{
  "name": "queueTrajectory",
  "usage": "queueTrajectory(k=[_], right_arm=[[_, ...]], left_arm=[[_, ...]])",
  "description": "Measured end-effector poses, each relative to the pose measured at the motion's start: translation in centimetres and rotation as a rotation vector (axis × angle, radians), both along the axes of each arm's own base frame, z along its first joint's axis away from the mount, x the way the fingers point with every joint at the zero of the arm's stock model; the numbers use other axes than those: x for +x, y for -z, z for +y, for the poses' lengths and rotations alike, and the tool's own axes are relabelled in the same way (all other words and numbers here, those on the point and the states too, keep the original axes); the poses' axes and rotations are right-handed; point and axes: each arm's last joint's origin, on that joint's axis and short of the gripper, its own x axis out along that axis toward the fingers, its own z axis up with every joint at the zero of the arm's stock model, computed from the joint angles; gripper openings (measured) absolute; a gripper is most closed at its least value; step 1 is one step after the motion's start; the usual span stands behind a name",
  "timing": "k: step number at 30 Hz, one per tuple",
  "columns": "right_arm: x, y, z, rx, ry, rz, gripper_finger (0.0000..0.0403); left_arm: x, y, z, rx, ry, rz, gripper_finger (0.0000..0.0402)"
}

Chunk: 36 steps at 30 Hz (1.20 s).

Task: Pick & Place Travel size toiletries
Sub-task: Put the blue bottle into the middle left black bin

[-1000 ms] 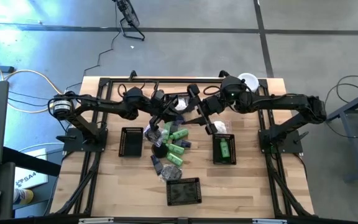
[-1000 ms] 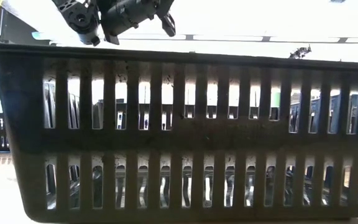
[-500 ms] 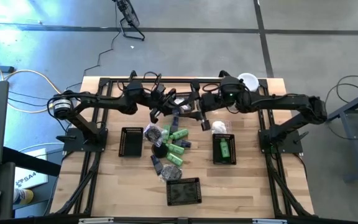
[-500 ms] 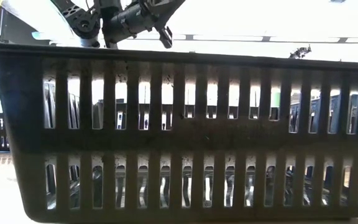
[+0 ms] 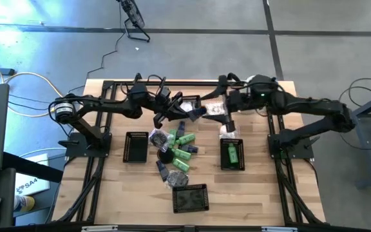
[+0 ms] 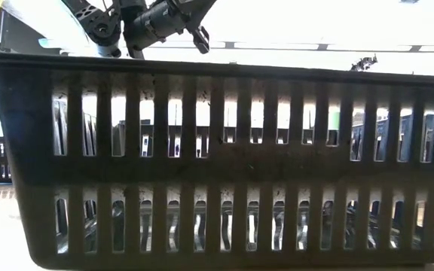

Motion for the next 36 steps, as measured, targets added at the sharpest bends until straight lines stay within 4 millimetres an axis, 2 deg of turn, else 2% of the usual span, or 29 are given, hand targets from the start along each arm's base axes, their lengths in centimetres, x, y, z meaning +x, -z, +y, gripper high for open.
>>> queueTrajectory(k=[7, 12, 29, 36], right_arm=[[-2.7, -0.9, 0.3, 0.016, 0.031, 0.030, 0.0274], [-3.6, -0.8, 0.4, 0.059, 0.031, 0.084, 0.0271], [-3.9, 0.1, 0.5, 0.118, 0.029, 0.191, 0.0270], [-3.9, 0.1, 0.5, 0.119, 0.029, 0.194, 0.0270]], left_arm=[[-0.1, -0.1, -0.1, 0.014, 0.025, -0.012, 0.0000], [-0.1, -0.1, -0.1, 0.004, 0.040, -0.002, 0.0000], [-0.1, 0.3, -0.3, 0.001, 0.127, 0.061, 0.0000], [-1.2, 0.4, -0.4, 0.011, 0.131, 0.092, 0.0000]])
